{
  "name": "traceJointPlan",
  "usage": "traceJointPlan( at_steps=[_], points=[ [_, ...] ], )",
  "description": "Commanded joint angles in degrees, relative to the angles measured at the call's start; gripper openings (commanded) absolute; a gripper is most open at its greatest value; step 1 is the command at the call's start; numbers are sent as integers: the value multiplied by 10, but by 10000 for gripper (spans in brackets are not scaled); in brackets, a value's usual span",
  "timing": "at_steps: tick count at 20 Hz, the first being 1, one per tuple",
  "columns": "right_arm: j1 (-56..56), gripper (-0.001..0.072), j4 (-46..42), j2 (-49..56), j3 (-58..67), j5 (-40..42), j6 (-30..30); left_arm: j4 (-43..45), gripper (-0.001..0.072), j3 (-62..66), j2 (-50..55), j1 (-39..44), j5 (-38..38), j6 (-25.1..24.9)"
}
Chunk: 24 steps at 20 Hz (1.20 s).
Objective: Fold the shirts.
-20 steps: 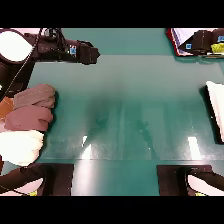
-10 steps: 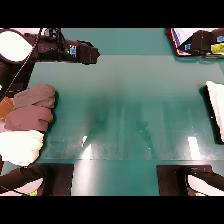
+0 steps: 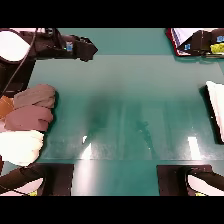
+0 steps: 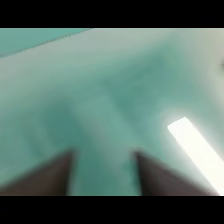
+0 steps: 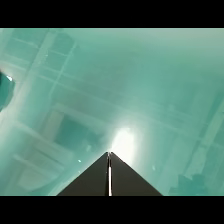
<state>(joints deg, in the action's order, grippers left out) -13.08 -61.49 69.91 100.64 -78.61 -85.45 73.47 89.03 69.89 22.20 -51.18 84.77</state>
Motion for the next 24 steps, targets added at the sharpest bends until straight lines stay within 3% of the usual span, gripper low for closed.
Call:
traceJointPlan(
  at_steps=[1,5,11,15,16,17,18,24],
  points=[
    [0,17,1,0,0,0,0,134,508,-5,0,-52,-107,20],
    [0,17,1,3,0,5,0,208,509,-91,0,-161,-144,39],
    [0,17,1,5,0,10,0,207,510,-302,16,-283,3,90],
    [0,17,1,5,0,11,0,205,505,-328,43,-299,30,99],
    [0,17,1,5,0,11,0,202,397,-324,43,-297,27,100],
    [0,17,1,5,0,12,0,200,175,-318,43,-297,20,99],
    [0,17,1,5,0,13,0,200,37,-309,40,-297,11,99],
    [13,17,1,-30,1,63,0,178,25,-146,-85,-297,-47,95]
  ],
)
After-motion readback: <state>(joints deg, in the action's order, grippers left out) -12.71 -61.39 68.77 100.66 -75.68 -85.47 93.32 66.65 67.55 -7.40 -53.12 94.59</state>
